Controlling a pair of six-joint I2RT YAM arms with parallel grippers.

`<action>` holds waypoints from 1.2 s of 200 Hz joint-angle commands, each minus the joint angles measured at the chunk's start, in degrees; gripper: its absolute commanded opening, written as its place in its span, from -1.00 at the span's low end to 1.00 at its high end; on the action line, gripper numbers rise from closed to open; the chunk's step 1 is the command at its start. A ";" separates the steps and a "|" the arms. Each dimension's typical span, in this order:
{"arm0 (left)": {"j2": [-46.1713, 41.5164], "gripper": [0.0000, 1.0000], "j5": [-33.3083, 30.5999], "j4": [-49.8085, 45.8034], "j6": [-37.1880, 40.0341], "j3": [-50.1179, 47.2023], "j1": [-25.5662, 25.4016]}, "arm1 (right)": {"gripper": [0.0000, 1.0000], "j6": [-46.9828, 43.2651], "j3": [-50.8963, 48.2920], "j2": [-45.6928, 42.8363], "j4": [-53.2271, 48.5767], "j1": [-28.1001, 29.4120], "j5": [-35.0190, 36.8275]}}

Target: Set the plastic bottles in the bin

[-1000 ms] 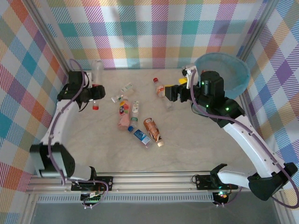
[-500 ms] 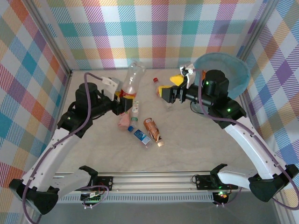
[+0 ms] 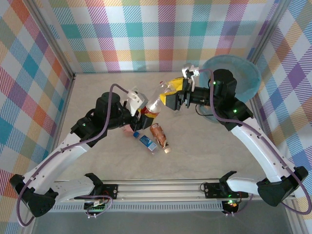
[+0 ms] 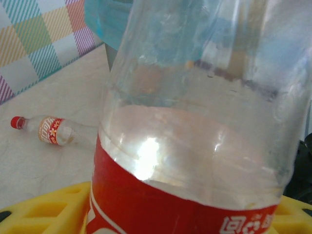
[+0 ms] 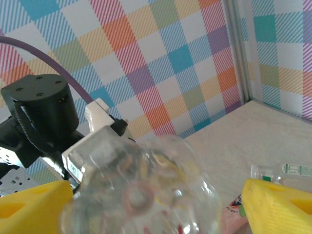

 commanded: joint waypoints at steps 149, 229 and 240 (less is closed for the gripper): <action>0.65 0.28 -1.85 0.17 1.82 2.83 -2.76 | 0.07 -2.20 2.69 0.40 -4.29 0.32 0.33; -3.54 0.84 -5.44 2.51 2.12 2.14 -2.73 | -0.04 -5.85 7.11 -2.81 -12.99 -0.03 14.06; -4.33 0.86 -6.15 3.18 2.02 1.89 -2.77 | -0.05 -7.53 8.31 -3.75 -15.00 -0.29 17.09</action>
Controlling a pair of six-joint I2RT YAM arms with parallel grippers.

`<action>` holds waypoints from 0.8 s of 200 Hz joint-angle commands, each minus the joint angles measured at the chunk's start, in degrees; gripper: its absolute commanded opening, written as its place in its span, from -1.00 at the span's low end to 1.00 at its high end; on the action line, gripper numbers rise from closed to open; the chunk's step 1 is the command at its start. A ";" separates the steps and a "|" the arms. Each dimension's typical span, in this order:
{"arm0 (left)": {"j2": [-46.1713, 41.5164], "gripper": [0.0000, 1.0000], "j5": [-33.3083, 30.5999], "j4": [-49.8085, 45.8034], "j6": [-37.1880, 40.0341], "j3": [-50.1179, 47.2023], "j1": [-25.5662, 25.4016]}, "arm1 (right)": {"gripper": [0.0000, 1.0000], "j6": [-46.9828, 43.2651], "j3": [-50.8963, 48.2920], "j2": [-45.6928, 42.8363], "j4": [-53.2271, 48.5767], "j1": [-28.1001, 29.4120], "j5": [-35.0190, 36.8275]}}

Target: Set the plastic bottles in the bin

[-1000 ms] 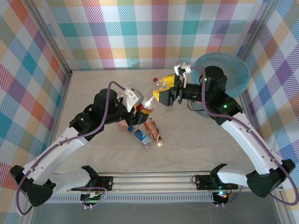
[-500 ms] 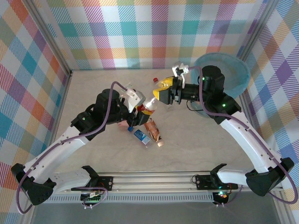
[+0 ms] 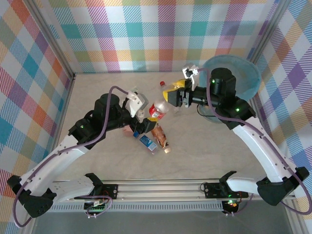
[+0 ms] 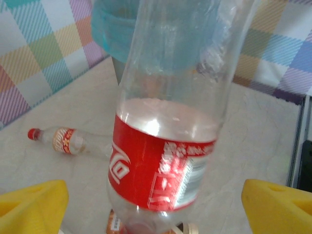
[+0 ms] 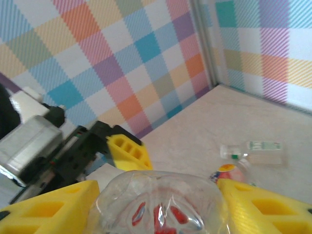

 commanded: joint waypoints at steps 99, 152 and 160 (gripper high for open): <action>-5.27 0.89 -4.15 4.89 -1.10 -0.28 -0.52 | -0.06 -27.77 12.25 -7.93 -9.04 -6.87 48.62; -4.70 0.90 -6.81 6.75 -3.53 -1.44 -0.45 | -0.06 -24.85 14.29 -2.27 -13.68 -16.79 46.63; -4.72 0.90 -7.13 7.23 -3.79 -1.90 -0.49 | -0.06 -24.26 13.91 -1.52 -13.53 -17.65 46.04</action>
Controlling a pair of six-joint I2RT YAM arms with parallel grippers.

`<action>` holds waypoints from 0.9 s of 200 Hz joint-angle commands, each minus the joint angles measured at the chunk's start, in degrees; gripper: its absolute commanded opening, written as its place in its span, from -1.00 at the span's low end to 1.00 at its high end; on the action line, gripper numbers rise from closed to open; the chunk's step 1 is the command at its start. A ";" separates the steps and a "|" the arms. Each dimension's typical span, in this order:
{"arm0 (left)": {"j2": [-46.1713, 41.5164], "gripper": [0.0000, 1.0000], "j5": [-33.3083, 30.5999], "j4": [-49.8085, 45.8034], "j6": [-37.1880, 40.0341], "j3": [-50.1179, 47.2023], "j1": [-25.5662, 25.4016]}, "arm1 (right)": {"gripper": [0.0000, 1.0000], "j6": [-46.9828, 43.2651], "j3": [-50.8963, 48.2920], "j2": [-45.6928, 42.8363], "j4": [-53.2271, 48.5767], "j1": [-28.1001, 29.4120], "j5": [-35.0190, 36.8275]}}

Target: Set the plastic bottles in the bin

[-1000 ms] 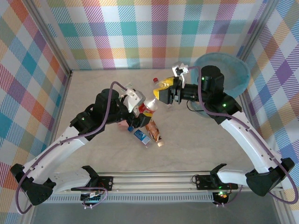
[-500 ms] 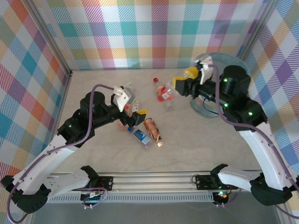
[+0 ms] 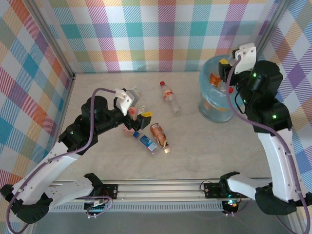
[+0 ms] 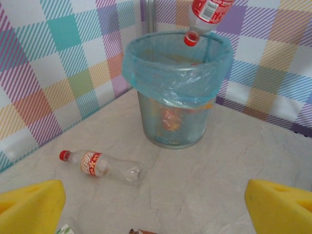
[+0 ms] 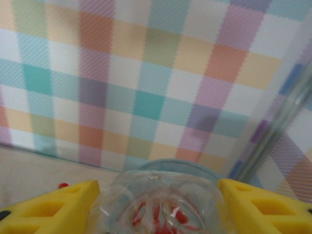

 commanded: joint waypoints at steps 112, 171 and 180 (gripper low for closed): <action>-0.67 0.89 -3.77 3.08 -3.03 -4.35 -0.50 | -0.07 3.57 -1.92 9.91 -3.41 -8.31 4.09; 1.67 0.89 -3.21 3.62 -3.29 -4.35 -0.50 | -0.09 5.45 -1.22 9.73 -4.67 -10.48 3.09; 1.95 0.89 -3.17 3.64 -3.29 -4.27 -0.51 | -0.10 5.97 -0.71 9.34 -5.20 -10.45 3.30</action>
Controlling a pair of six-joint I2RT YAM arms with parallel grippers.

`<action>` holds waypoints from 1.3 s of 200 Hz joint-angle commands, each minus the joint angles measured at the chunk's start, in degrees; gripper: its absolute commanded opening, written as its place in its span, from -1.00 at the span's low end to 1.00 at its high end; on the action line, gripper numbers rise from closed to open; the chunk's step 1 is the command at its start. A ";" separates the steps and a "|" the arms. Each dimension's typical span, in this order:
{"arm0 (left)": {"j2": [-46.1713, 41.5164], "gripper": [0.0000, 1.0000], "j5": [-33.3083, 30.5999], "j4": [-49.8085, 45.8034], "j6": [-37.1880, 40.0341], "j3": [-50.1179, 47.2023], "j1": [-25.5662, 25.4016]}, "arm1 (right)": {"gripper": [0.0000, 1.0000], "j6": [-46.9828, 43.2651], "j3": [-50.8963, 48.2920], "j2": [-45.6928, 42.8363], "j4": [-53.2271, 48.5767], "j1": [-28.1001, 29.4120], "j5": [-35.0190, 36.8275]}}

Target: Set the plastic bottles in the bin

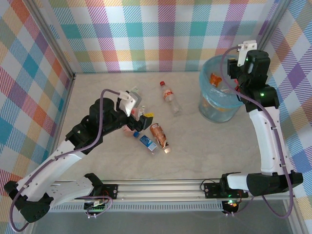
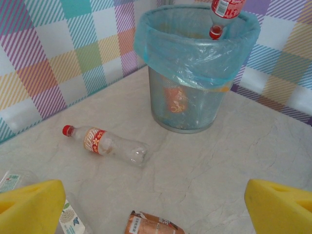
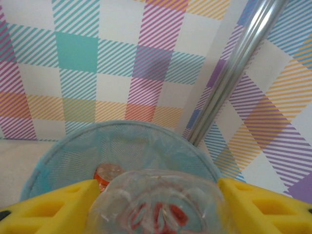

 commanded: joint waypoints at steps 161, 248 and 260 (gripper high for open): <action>2.71 0.89 0.08 3.47 -1.00 0.18 -0.48 | -0.06 13.63 -4.06 1.88 -7.11 -5.46 -17.28; 3.32 0.89 0.54 3.65 -0.99 0.00 -0.47 | 0.04 14.18 -10.99 5.82 -0.42 -7.12 -22.02; 3.18 0.89 0.50 3.50 -0.87 0.00 -0.47 | 0.06 14.51 -11.90 6.62 0.65 -7.49 -22.80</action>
